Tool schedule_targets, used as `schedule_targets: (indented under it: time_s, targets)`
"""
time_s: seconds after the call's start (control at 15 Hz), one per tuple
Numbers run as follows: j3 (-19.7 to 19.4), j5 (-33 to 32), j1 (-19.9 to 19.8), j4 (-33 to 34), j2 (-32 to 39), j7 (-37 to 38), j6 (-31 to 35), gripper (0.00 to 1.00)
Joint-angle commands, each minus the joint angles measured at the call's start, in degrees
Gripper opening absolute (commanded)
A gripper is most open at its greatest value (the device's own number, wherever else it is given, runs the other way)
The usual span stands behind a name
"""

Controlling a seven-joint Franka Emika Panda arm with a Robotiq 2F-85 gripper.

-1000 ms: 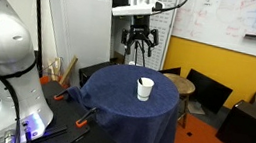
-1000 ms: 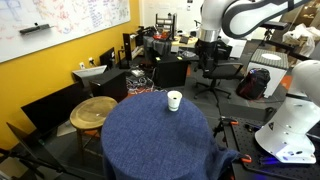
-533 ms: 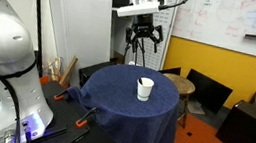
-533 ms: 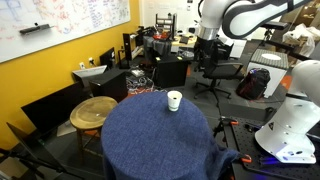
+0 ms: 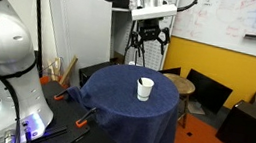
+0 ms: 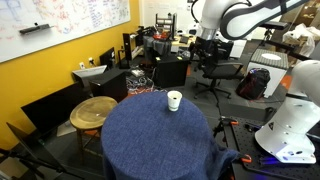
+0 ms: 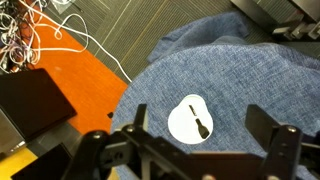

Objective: Take the marker out of the cup and put it on the table

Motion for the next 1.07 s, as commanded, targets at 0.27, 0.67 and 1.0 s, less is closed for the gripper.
schedule_targets:
  time_s: [0.27,0.67,1.0]
  targets:
    - [-2.43,7.60,1.16,6.55,8.75,-28.05,1.85,1.00]
    - [-0.81,18.75,1.24,11.75,15.76,-48.63,0.74,1.00]
    - [0.76,16.38,-0.92,9.38,13.73,-44.25,0.63,1.00]
